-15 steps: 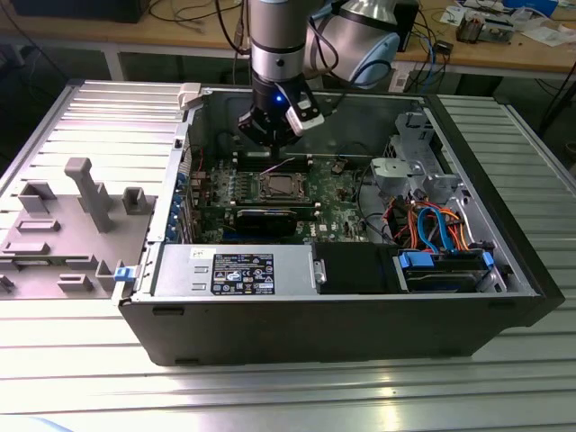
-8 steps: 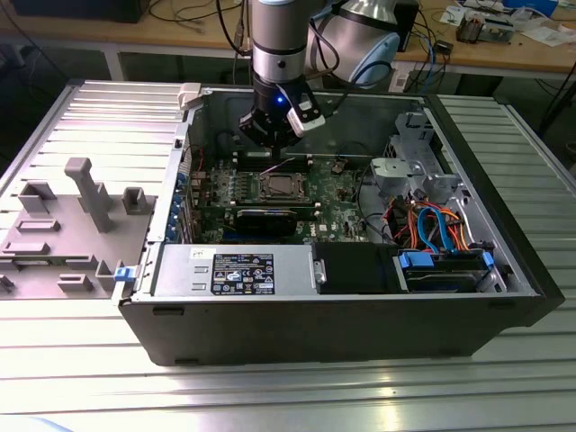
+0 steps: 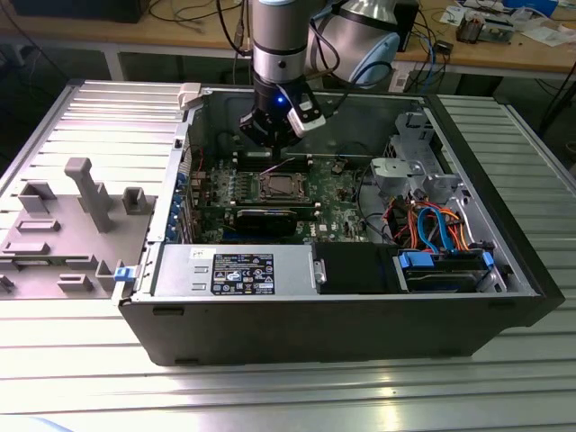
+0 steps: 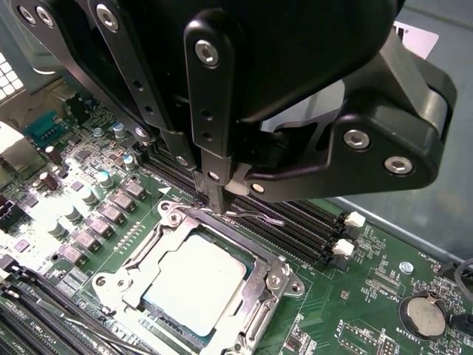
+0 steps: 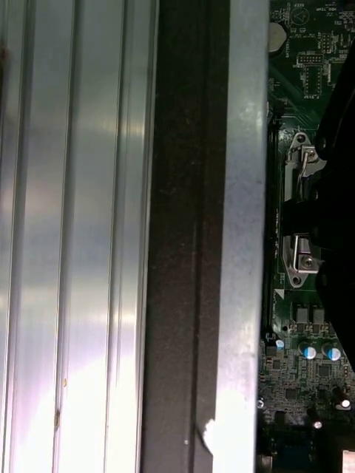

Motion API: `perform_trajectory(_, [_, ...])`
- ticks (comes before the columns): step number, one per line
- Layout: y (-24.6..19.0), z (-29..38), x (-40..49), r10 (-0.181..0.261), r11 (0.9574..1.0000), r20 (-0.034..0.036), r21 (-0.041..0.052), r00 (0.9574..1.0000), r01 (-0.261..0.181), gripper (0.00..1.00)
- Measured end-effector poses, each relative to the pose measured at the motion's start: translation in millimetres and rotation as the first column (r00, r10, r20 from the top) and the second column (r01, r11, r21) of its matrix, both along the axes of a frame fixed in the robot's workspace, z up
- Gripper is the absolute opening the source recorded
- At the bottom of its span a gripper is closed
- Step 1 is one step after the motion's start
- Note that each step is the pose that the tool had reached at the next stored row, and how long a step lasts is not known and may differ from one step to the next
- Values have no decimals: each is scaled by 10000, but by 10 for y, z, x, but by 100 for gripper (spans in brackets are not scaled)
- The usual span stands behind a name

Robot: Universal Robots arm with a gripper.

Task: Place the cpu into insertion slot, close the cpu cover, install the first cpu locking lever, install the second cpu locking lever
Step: 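Install the first cpu locking lever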

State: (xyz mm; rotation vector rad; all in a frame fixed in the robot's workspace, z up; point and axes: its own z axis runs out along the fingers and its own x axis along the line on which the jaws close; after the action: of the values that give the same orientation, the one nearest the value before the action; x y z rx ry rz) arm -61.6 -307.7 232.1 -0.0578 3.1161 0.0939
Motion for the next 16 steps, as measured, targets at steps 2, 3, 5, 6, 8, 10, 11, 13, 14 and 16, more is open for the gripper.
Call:
perform_trajectory(2, [9,-1,15,3,10000,0,0,10000,-3,11])
perform_trajectory(3, [13,-2,25,2,10000,-1,0,10000,-2,11])
perform_trajectory(5, [16,-5,45,3,10000,1,1,10000,-3,11])
perform_trajectory(6, [18,-7,53,2,10000,1,2,10000,-2,11])
perform_trajectory(8, [22,-9,68,3,10000,-1,0,10000,-3,11])
perform_trajectory(10, [26,-13,76,2,10000,-1,0,10000,-2,11])
perform_trajectory(11, [28,-14,82,2,10000,-1,-1,10000,-2,11])
perform_trajectory(13, [31,-19,98,2,10000,-7,0,10000,-2,11])
perform_trajectory(14, [33,-21,103,2,10000,-8,1,10000,-2,11])
perform_trajectory(16, [37,-26,118,2,10000,-11,0,10000,-2,11])
